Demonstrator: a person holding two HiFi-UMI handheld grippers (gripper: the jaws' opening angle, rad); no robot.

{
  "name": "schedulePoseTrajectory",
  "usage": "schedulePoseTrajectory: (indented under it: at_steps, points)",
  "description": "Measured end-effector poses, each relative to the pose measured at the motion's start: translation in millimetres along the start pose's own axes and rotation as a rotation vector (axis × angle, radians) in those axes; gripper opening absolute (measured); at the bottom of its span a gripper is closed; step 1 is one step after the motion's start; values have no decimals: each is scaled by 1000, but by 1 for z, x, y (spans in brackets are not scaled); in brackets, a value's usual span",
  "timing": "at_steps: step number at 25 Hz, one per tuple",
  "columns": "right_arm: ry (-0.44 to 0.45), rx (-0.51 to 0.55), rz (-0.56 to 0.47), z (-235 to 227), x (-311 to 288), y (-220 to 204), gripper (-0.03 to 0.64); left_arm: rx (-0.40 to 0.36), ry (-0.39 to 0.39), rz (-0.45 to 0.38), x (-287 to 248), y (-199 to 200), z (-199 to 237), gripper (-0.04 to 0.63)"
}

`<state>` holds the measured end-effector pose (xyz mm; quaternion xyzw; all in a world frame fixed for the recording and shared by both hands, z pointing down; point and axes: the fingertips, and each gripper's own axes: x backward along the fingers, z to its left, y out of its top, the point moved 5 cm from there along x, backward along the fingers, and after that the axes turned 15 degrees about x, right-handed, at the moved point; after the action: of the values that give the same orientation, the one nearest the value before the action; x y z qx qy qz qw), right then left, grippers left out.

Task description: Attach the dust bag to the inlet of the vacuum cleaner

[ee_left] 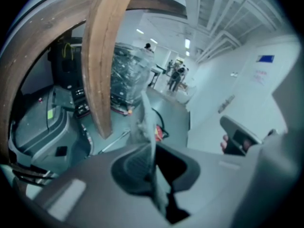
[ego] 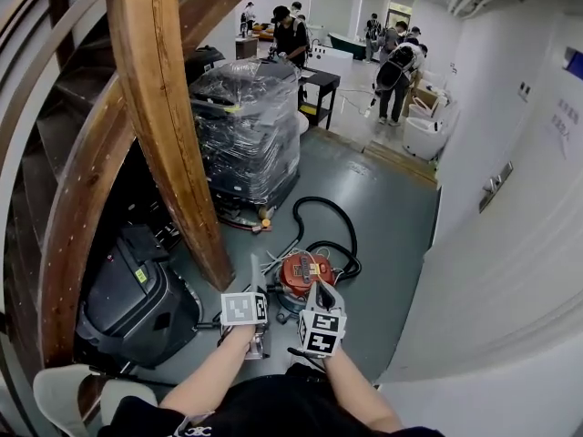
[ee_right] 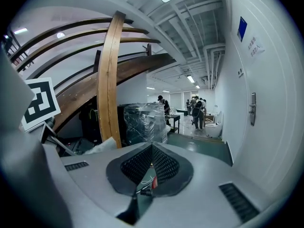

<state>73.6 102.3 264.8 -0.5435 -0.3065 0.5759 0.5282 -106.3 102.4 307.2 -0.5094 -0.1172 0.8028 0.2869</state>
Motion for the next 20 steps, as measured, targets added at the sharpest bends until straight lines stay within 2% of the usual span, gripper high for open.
schedulePoseTrajectory:
  at_steps: [7, 12, 20]
  points:
    - [9, 2, -2, -26, -41, 14, -6, 27, 11, -6, -25, 31, -11, 18]
    - [41, 13, 28, -34, -67, 8, -6, 50, 32, 11, -48, 46, -16, 18]
    - [47, 2, 49, -69, -122, 9, -6, 64, 56, 26, -93, 83, -34, 18]
